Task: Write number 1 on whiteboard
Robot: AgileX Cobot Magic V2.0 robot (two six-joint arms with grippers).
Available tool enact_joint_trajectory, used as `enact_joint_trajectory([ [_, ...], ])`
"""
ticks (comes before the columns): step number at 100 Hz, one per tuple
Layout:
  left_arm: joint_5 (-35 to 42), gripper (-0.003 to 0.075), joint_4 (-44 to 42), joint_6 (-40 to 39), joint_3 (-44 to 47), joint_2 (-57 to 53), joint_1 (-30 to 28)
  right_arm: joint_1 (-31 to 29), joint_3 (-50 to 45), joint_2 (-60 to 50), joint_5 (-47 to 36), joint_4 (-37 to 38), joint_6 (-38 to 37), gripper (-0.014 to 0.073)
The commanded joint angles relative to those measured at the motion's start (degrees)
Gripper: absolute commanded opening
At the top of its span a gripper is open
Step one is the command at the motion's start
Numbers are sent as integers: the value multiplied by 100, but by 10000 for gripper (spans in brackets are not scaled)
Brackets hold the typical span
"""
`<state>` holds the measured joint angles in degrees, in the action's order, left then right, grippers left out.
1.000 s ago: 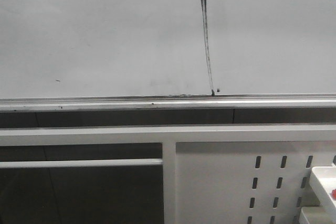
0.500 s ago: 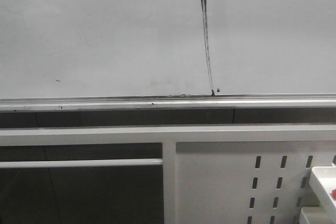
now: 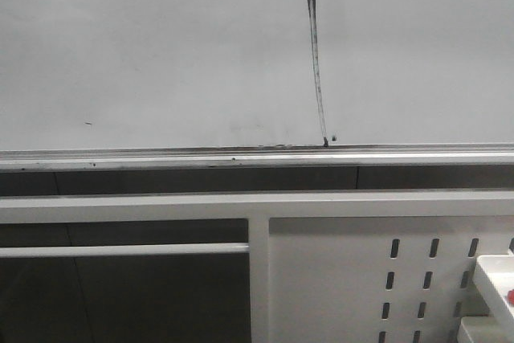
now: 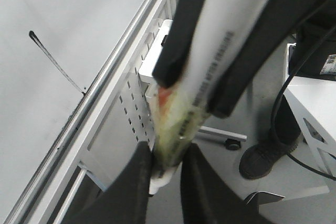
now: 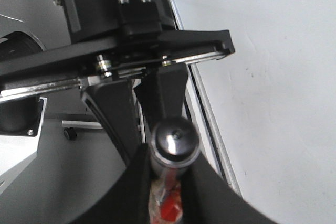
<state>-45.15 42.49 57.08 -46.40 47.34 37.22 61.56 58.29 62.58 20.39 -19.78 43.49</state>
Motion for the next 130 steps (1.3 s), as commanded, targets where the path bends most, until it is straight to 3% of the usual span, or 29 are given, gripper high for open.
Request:
enact_joint_trajectory([
  [1, 526, -20, 550, -198, -172, -17, -9, 0, 180, -112, -495, -28, 81, -46],
  [8, 604, -20, 550, -198, -172, -17, -9, -50, 180, -112, -567, 10, 81, 57],
  [27, 876, -20, 662, -198, -126, -17, -9, -335, 180, -144, -812, 20, 81, 552],
  [38, 1166, -20, 760, -198, 30, -17, -9, -552, 180, -356, -802, 20, 81, 646],
  [56, 2207, -20, 1327, -184, 442, -17, -9, -1070, 180, -1164, -673, 20, 81, 636],
  [64, 2871, -20, 1613, -184, 648, 17, -9, -1304, 180, -1559, -252, 20, 81, 556],
  [71, 3327, -20, 1823, -184, 713, 155, 20, -1472, 150, -1930, 307, 20, 5, 389],
  [85, 4162, -20, 1854, -184, 725, 760, 552, -1698, -211, -2662, 981, 51, -170, -82],
  [102, 6405, -20, 1978, -273, 725, 1691, 1993, -1727, -1105, -3676, 679, 669, -170, -67],
  [115, 8385, -20, 2341, -857, 725, 2266, 3037, -1727, -1560, -4324, 273, 734, -318, -67],
  [120, 8715, -20, 2341, -857, 714, 2465, 3211, -1727, -1628, -4499, 249, 734, -464, -67],
  [130, 8610, -19, 2330, -998, 673, 2701, 3192, -1727, -1722, -4687, 316, 734, -869, -67],
])
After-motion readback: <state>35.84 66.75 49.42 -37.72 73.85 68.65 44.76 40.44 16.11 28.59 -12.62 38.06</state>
